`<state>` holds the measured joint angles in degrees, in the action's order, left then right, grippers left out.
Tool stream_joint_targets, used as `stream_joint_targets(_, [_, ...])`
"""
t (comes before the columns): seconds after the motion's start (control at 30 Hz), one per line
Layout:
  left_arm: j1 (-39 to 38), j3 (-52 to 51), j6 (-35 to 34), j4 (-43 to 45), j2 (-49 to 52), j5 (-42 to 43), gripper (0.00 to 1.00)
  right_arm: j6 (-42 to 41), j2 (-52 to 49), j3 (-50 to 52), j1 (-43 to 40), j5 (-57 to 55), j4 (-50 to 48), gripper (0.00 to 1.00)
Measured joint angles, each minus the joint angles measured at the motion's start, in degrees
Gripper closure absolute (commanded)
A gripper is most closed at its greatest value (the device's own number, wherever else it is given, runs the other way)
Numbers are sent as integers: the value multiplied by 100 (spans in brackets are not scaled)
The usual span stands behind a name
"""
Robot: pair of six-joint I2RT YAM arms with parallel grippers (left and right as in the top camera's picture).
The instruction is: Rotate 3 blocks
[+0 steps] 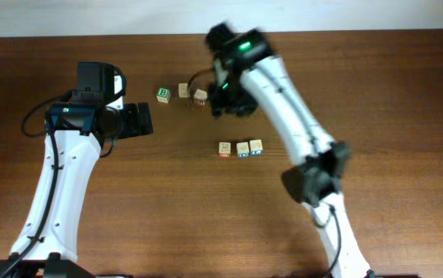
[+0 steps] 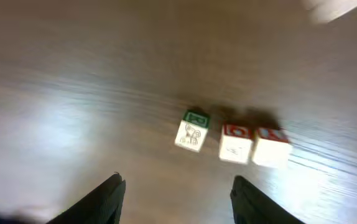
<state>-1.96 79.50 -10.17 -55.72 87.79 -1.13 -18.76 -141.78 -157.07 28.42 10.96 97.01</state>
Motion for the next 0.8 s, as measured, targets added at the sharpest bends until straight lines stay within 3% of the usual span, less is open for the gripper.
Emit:
stream_joint_targets(0.13, [0, 0, -4, -13, 0, 138, 1, 350, 2312, 260, -1115, 136, -15, 44])
stream_joint_targets(0.23, [0, 0, -20, -24, 0, 852, 0, 664, 3519, 1563, -1694, 140, -2, 44])
stream_joint_targets(0.27, [0, 0, -20, -31, 0, 990, 23, 745, 3591, 2107, -1818, 142, -15, 44])
stream_joint_targets(0.4, [-20, 0, -396, 243, 13, 1279, 49, 874, 3117, 4791, -1989, 142, -1362, 44])
stream_joint_targets(0.57, [-557, -9, -1056, 697, 682, 1283, 82, 638, 3077, 6749, -1976, 186, -3467, 51])
stream_joint_targets(0.63, [-933, -11, -1283, 846, 1237, 1228, 90, 514, 3086, 7469, -1919, 208, -4308, 53])
stream_joint_targets(0.8, [-1368, -35, -1694, 1075, 1930, 1001, 91, 249, 3086, 8153, -1711, 212, -5228, 54])
